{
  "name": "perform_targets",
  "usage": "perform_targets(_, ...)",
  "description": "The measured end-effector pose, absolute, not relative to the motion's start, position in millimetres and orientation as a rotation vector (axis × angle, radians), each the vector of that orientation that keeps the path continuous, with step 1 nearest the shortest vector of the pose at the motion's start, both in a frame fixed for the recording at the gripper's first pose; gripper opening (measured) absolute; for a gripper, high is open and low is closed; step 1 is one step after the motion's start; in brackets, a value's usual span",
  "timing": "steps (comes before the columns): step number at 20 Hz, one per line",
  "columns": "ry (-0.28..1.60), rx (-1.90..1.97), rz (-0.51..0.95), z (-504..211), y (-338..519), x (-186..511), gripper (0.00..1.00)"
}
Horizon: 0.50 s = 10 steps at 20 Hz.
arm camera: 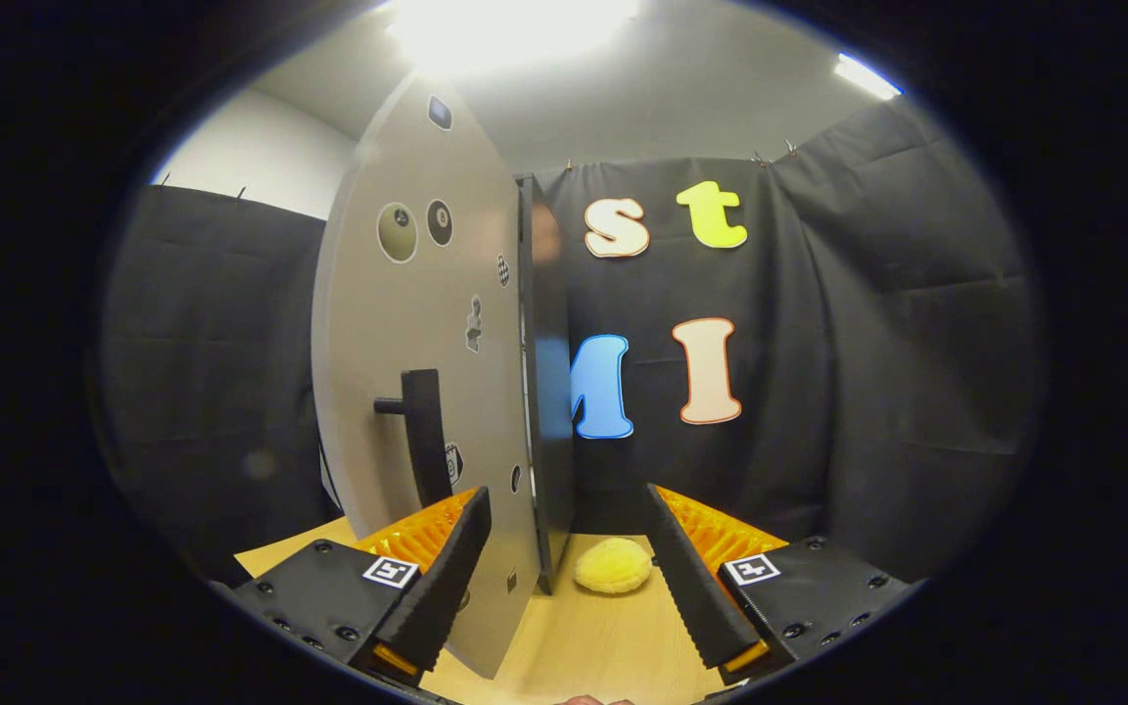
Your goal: Open the shoe cabinet door, grab the shoes and put them into the shoe cabinet, then close the shoe cabinet door.
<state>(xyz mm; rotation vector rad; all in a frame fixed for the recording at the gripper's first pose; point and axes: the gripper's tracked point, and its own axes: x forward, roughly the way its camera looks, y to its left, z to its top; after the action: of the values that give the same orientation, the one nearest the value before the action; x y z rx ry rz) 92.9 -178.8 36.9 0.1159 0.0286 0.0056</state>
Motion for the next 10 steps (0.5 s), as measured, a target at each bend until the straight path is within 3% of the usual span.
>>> perform_targets(10, 0.030, 0.053, -0.067, 46.2, -171.7, 89.3, 0.96)
